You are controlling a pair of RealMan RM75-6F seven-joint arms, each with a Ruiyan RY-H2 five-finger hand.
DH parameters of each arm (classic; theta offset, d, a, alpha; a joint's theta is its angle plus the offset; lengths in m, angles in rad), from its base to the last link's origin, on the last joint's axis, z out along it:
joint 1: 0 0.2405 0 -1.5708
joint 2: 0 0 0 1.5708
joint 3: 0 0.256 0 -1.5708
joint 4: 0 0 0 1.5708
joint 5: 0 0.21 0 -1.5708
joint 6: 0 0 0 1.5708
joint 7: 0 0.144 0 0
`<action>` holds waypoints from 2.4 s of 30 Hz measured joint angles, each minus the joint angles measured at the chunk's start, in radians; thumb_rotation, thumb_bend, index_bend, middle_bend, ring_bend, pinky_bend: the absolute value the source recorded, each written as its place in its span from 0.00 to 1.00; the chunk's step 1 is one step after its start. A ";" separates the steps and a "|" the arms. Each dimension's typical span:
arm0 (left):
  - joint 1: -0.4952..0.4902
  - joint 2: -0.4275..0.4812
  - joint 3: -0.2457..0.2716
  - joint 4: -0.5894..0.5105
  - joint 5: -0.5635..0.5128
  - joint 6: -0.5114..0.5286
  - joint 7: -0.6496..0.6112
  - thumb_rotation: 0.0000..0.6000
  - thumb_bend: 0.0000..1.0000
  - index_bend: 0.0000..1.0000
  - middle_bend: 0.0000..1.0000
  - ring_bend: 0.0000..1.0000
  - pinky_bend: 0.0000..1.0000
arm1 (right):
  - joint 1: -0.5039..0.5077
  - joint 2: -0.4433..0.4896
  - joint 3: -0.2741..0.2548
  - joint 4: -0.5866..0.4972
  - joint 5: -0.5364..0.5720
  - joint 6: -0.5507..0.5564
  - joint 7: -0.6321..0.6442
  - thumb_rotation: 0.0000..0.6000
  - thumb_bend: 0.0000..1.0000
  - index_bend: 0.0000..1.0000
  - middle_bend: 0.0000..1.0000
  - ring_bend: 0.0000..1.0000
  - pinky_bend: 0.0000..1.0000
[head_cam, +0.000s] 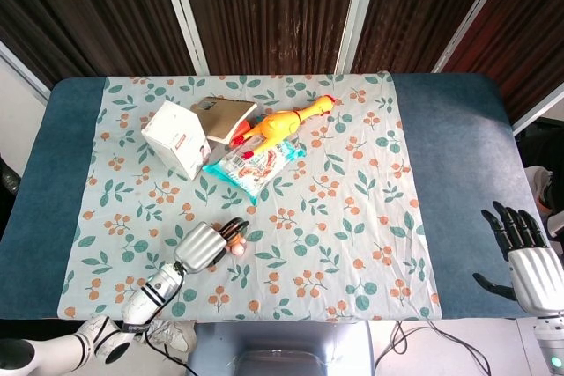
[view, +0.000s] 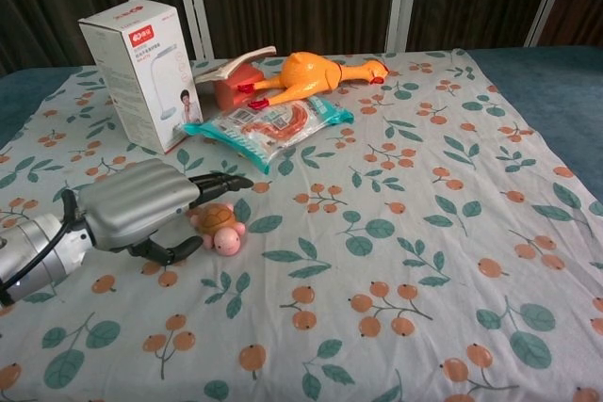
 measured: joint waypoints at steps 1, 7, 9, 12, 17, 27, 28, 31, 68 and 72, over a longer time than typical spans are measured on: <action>0.001 0.000 -0.001 0.002 -0.004 -0.003 0.003 1.00 0.46 0.11 0.14 0.91 1.00 | 0.000 0.000 0.000 0.000 0.000 0.001 0.001 1.00 0.20 0.00 0.00 0.00 0.00; -0.001 -0.007 0.001 0.018 -0.002 -0.003 -0.009 1.00 0.46 0.40 0.40 0.93 1.00 | -0.001 -0.001 0.001 0.000 0.001 0.000 0.001 1.00 0.20 0.00 0.00 0.00 0.00; -0.003 -0.010 0.005 0.024 0.006 0.004 -0.024 1.00 0.46 0.44 0.44 0.94 1.00 | -0.001 -0.001 0.001 0.000 0.001 0.000 0.000 1.00 0.20 0.00 0.00 0.00 0.00; -0.006 -0.016 0.011 0.042 0.020 0.017 -0.053 1.00 0.46 0.47 0.48 0.94 1.00 | -0.001 -0.001 0.002 0.000 0.003 0.000 0.001 1.00 0.20 0.00 0.00 0.00 0.00; -0.008 -0.034 0.015 0.079 0.040 0.052 -0.091 1.00 0.47 0.78 0.81 0.98 1.00 | -0.001 0.000 0.001 0.000 0.001 -0.001 0.002 1.00 0.20 0.00 0.00 0.00 0.00; -0.005 -0.107 0.019 0.223 0.077 0.146 -0.167 1.00 0.47 0.78 0.80 0.97 1.00 | -0.001 -0.001 0.001 0.002 0.001 -0.003 0.001 1.00 0.20 0.00 0.00 0.00 0.00; -0.006 -0.108 0.021 0.227 0.077 0.142 -0.168 1.00 0.47 0.72 0.74 0.96 1.00 | -0.001 -0.001 0.001 0.001 0.000 -0.003 0.001 1.00 0.20 0.00 0.00 0.00 0.00; -0.008 -0.105 0.026 0.228 0.071 0.111 -0.162 1.00 0.46 0.46 0.51 0.94 1.00 | -0.003 0.000 0.001 0.002 0.000 0.001 0.004 1.00 0.20 0.00 0.00 0.00 0.00; 0.381 0.463 0.122 -0.619 0.004 0.489 0.178 1.00 0.41 0.00 0.00 0.00 0.10 | -0.006 -0.030 -0.028 -0.002 -0.052 -0.005 -0.070 1.00 0.20 0.00 0.00 0.00 0.00; 0.456 0.453 0.137 -0.485 0.001 0.557 0.021 1.00 0.41 0.00 0.00 0.00 0.10 | -0.009 -0.042 -0.024 -0.001 -0.049 0.001 -0.086 1.00 0.20 0.00 0.00 0.00 0.00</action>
